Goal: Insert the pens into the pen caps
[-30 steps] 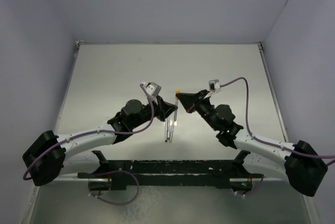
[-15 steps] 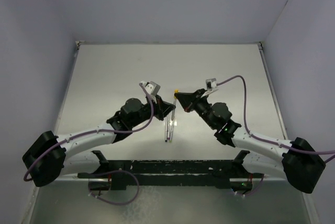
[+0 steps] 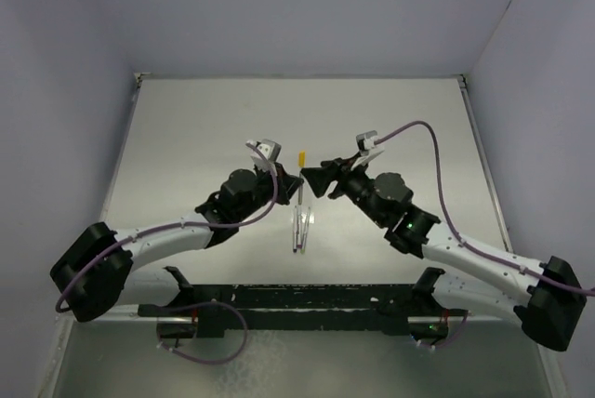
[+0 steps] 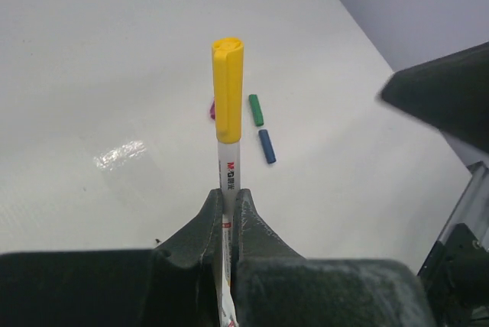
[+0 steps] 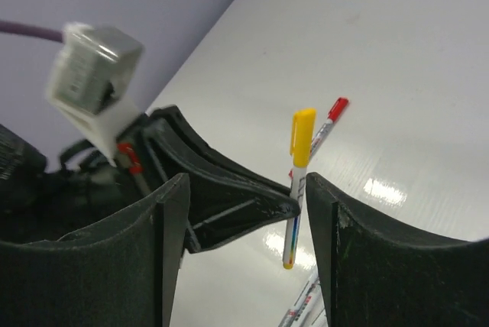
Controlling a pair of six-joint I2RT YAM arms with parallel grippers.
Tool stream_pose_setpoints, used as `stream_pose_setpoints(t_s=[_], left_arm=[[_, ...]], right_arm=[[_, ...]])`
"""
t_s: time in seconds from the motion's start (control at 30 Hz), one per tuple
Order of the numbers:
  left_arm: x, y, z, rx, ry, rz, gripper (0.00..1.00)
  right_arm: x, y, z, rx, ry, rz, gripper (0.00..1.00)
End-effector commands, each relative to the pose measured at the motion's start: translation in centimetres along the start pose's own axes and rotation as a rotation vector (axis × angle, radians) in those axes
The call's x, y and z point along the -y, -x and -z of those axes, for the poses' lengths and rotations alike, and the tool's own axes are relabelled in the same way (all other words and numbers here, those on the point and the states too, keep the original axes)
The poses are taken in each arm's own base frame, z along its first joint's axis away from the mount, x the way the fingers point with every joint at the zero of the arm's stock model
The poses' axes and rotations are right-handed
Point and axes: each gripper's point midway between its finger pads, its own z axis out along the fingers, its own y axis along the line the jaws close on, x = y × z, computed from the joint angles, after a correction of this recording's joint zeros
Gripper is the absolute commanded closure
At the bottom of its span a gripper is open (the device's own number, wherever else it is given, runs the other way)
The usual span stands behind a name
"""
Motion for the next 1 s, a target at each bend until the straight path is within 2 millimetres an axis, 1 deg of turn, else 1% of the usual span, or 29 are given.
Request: stream_pose_setpoints(t_s=[0.0, 0.03, 0.07, 0.1, 0.13, 0.2, 0.33, 0.4, 0.5, 0.6, 0.73, 0.97], left_arm=[[-2.0, -0.3, -0.9, -0.009, 0.094, -0.039, 1.0], [-2.3, -0.1, -1.1, -0.013, 0.119, -0.053, 1.0], [-2.7, 0.1, -1.4, -0.02, 0.147, -0.071, 1.0], [-3.1, 0.5, -1.6, -0.021, 0.174, -0.091, 1.0], [-3.4, 0.9, -1.9, -0.026, 0.199, -0.11, 1.0], [-4.2, 1.7, -2.5, -0.04, 0.248, -0.144, 1.0], [-6.4, 2.1, -3.5, -0.104, 0.339, -0.183, 1.0], [-7.9, 2.2, -4.1, -0.129, 0.375, -0.176, 1.0], [-10.6, 1.5, -5.0, -0.187, 0.433, -0.158, 1.0], [-12.3, 0.7, -5.7, -0.244, 0.465, -0.152, 1.0], [-13.7, -0.6, -6.7, -0.305, 0.495, -0.151, 1.0], [-15.4, -1.9, -7.6, -0.358, 0.535, -0.144, 1.0]], right_arm=[[-0.6, 6.1, 1.9, 0.158, -0.035, 0.05, 0.34], [-0.2, 6.5, 2.4, 0.165, -0.055, 0.052, 0.3], [0.4, 6.6, 2.8, 0.162, -0.088, 0.055, 0.24], [1.0, 6.6, 3.2, 0.155, -0.121, 0.058, 0.16], [1.6, 6.4, 3.7, 0.142, -0.155, 0.059, 0.1], [3.0, 6.1, 4.5, 0.122, -0.225, 0.06, 0.01], [5.7, 5.0, 6.2, 0.101, -0.349, 0.054, 0.0], [6.5, 4.3, 6.8, 0.093, -0.379, 0.041, 0.0], [7.5, 3.7, 7.5, 0.092, -0.418, 0.02, 0.0], [8.3, 3.2, 8.1, 0.079, -0.459, 0.018, 0.0], [9.3, 2.8, 8.7, 0.063, -0.515, 0.021, 0.0], [9.7, 2.2, 8.9, 0.052, -0.532, 0.012, 0.0]])
